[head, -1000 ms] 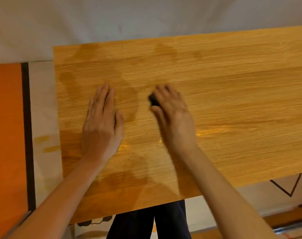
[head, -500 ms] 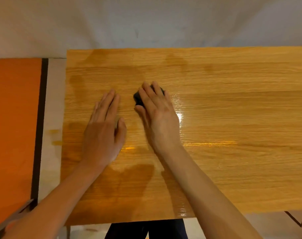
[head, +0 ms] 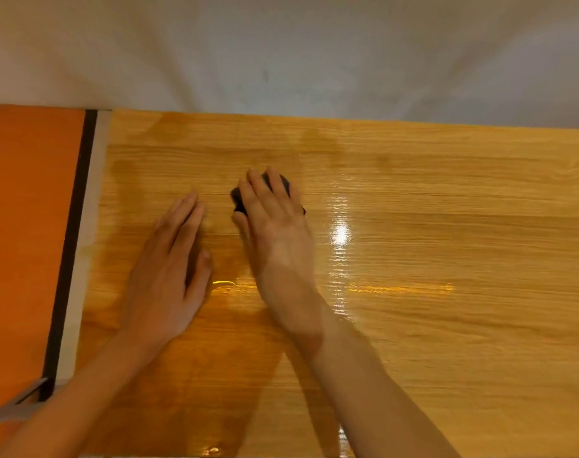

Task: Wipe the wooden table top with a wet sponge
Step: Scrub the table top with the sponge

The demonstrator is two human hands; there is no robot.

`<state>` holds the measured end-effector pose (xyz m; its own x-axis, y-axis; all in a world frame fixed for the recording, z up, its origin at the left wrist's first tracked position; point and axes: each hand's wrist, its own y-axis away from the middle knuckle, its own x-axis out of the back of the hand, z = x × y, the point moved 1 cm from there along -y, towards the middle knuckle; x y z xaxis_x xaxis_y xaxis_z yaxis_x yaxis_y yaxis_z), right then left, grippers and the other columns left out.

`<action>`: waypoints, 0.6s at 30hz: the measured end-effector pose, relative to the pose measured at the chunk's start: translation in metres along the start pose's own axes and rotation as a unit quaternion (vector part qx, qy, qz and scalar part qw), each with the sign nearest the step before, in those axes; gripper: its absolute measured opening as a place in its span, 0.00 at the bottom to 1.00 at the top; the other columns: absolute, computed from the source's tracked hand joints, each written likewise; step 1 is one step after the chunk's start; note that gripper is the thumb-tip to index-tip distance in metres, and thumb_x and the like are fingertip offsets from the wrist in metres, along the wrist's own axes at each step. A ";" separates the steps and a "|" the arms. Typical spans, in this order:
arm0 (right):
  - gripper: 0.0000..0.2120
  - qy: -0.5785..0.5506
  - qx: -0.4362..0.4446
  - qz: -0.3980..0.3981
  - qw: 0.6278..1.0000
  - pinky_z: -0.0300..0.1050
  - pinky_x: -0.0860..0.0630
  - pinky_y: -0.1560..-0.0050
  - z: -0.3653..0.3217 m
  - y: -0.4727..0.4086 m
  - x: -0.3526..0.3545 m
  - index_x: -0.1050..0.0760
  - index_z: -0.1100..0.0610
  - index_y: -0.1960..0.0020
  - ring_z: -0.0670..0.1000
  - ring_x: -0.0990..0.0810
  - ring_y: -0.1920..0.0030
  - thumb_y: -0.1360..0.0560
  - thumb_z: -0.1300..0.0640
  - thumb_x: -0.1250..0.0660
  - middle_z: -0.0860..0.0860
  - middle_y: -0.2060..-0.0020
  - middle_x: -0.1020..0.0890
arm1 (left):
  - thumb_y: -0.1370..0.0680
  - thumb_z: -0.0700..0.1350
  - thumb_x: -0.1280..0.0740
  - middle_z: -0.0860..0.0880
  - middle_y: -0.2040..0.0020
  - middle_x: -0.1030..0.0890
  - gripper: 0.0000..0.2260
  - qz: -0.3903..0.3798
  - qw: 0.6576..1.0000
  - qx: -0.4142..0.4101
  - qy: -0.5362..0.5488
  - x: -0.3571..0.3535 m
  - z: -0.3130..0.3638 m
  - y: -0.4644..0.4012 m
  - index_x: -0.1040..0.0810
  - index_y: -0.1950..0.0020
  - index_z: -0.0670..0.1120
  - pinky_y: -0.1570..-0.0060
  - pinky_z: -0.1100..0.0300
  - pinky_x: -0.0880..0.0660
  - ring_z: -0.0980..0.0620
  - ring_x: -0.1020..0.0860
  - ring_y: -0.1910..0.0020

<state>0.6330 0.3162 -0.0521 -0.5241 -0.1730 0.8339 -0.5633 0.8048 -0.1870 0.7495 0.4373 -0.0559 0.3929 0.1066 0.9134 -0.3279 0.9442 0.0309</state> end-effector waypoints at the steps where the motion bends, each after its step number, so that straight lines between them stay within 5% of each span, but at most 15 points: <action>1: 0.19 -0.005 0.028 -0.013 0.999 0.50 0.45 0.26 -0.001 -0.002 0.000 0.25 0.61 0.34 0.57 0.31 0.29 0.23 0.57 0.32 0.56 0.33 0.24 | 0.16 0.50 0.46 0.48 0.17 0.43 0.26 -0.001 1.000 0.001 0.001 0.000 0.001 0.000 0.39 0.19 0.42 0.20 0.63 0.52 0.51 0.46 0.18; 4: 0.20 -0.019 0.020 -0.065 0.998 0.46 0.49 0.24 0.044 0.007 0.036 0.28 0.57 0.30 0.53 0.36 0.26 0.20 0.53 0.37 0.52 0.29 0.28 | 0.16 0.52 0.46 0.49 0.17 0.43 0.26 -0.008 1.000 0.004 0.019 0.002 0.002 0.000 0.39 0.19 0.43 0.22 0.54 0.44 0.50 0.45 0.18; 8: 0.18 -0.025 -0.125 -0.011 0.992 0.51 0.51 0.22 0.120 0.024 0.102 0.29 0.55 0.30 0.50 0.41 0.23 0.19 0.55 0.38 0.50 0.28 0.30 | 0.16 0.54 0.47 0.54 0.18 0.42 0.26 -0.021 0.996 0.029 0.083 0.008 -0.004 -0.001 0.40 0.18 0.48 0.24 0.52 0.42 0.56 0.46 0.18; 11: 0.16 -0.009 -0.161 0.030 0.987 0.52 0.50 0.23 0.111 0.019 0.094 0.27 0.57 0.32 0.52 0.40 0.24 0.19 0.58 0.38 0.52 0.29 0.29 | 0.14 0.51 0.47 0.54 0.18 0.42 0.23 -0.007 0.995 0.035 0.089 0.012 -0.009 -0.022 0.40 0.18 0.48 0.23 0.50 0.41 0.53 0.43 0.19; 18: 0.19 0.020 0.036 -0.019 0.999 0.50 0.48 0.27 0.009 -0.033 -0.002 0.25 0.60 0.34 0.57 0.30 0.29 0.24 0.57 0.30 0.55 0.33 0.24 | 0.14 0.41 0.43 0.46 0.20 0.36 0.21 0.083 0.994 0.026 0.065 0.000 -0.004 -0.094 0.36 0.20 0.41 0.21 0.47 0.41 0.53 0.41 0.20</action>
<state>0.6470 0.2852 -0.0526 -0.4763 -0.1789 0.8609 -0.6276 0.7550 -0.1903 0.7834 0.3497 -0.0608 0.4371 0.3015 0.8474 -0.4401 0.8933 -0.0908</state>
